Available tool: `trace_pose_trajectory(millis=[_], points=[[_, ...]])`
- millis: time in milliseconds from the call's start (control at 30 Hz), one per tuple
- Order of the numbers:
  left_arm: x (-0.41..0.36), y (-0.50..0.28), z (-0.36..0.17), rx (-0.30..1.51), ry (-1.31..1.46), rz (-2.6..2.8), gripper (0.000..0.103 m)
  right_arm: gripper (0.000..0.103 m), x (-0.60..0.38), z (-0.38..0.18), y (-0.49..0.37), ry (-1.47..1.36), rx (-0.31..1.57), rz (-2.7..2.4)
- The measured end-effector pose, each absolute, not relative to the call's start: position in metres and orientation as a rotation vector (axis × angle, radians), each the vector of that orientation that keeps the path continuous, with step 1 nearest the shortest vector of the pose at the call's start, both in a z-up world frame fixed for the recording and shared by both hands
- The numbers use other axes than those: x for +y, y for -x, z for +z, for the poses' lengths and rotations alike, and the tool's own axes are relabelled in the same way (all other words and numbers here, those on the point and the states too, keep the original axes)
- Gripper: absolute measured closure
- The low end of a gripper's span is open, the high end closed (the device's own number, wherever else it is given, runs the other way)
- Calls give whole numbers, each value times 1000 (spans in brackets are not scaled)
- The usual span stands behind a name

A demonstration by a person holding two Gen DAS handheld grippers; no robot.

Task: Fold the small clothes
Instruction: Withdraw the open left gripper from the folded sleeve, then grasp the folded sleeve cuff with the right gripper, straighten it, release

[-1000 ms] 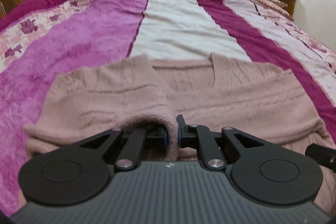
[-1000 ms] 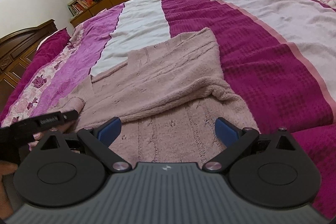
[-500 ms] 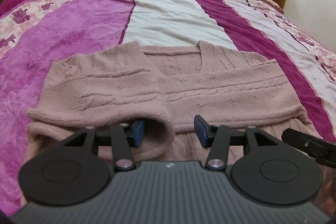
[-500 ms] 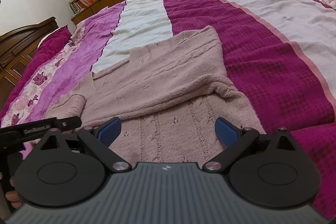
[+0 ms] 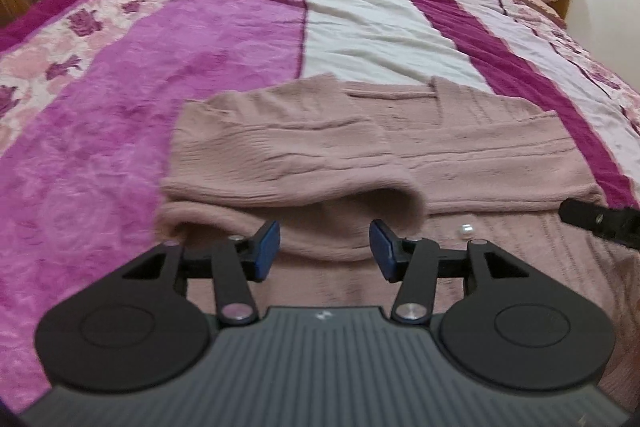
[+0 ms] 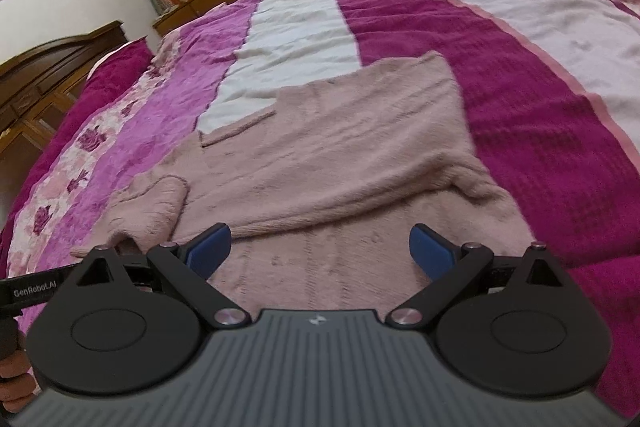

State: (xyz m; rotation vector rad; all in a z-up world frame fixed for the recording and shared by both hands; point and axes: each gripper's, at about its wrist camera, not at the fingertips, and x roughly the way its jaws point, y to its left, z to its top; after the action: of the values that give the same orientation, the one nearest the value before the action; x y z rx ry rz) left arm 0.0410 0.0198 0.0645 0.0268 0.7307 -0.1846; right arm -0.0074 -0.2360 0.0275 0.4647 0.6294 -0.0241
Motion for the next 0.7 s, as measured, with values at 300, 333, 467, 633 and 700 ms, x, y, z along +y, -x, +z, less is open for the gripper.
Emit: trace_pose_trajectory(millis=[300, 333, 467, 633, 700], points=[[65, -39, 65, 732, -18, -34, 52, 4, -200, 52, -29, -475, 671, 137], [69, -41, 64, 741, -2, -24, 52, 4, -197, 53, -34, -491, 681, 153], [84, -45, 59, 762, 39, 11, 52, 4, -183, 56, -56, -527, 720, 202], [92, -49, 53, 762, 36, 33, 52, 8, -161, 61, -85, -511, 746, 276], [96, -50, 51, 768, 47, 40, 52, 12, -150, 60, -99, -496, 768, 303]])
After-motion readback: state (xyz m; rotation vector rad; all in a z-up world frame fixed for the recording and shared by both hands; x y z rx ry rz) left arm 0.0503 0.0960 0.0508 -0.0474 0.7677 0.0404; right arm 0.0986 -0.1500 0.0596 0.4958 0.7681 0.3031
